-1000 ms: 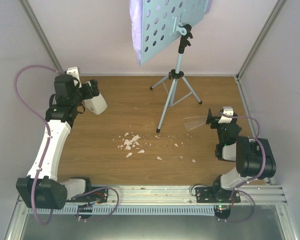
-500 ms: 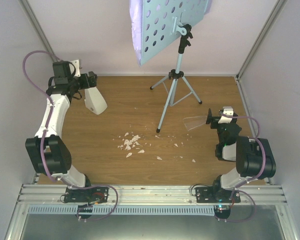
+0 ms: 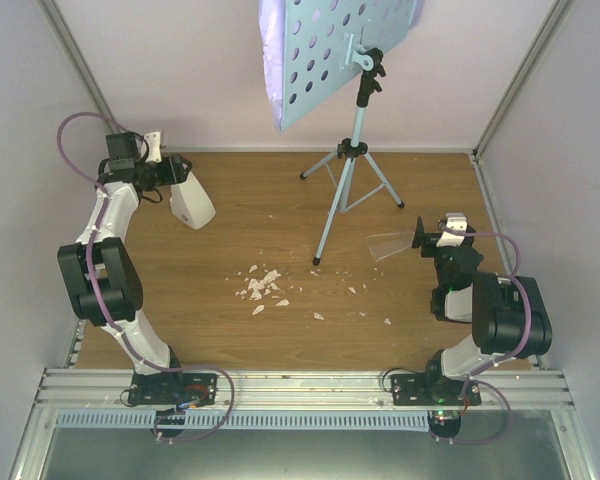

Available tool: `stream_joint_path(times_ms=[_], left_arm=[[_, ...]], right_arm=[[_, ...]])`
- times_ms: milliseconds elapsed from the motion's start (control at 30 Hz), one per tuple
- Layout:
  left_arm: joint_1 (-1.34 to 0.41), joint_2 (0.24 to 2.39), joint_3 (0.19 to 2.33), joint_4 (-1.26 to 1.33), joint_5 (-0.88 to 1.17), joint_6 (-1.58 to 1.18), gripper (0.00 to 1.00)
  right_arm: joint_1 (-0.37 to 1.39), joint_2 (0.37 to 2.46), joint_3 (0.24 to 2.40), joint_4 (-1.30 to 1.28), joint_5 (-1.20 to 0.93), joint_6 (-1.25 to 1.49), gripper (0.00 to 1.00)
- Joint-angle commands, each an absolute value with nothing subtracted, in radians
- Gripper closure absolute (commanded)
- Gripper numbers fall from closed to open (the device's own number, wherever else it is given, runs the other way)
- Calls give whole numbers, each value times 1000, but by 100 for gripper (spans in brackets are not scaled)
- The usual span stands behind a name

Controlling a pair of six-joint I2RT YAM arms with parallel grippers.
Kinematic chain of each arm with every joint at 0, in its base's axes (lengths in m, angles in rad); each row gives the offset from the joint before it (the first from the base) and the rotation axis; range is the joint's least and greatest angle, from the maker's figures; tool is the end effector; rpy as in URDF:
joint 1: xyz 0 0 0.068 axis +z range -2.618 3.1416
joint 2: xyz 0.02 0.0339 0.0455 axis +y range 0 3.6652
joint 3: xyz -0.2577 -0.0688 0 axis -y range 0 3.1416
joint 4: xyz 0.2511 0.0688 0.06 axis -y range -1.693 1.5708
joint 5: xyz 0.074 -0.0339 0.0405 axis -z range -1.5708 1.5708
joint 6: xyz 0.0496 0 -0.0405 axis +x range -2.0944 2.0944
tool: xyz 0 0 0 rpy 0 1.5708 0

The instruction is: Pack up the instrument practice props

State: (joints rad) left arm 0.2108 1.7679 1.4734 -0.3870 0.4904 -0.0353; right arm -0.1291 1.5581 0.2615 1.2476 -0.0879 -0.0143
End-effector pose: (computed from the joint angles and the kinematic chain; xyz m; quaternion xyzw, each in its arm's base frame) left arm 0.4152 0.0650 0.2766 -0.0039 0.8820 -0.1817 0.4349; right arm 0.2641 -0.0299 0.1397 0.0113 0.7241 -0.0176 0.6894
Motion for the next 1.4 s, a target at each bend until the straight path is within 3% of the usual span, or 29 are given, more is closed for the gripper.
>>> stream_joint_path(times_ms=[0,533,833,1367], left_arm=[[209,1776,1457,-318,498,-47,35],[209,1786,1364,-180,516,-6,35],[210,1816,1351,-164,488,43,28],[164,1698,1240,-79,362,52,52]], right_arm=[[-126,1568,261,1270,-88,-35,0],[-125,1568,261,1270,-88,-35,0],[-124,1568,262,1270,-88,-35,0],[-125,1568,262,1270,-88,-35,0]])
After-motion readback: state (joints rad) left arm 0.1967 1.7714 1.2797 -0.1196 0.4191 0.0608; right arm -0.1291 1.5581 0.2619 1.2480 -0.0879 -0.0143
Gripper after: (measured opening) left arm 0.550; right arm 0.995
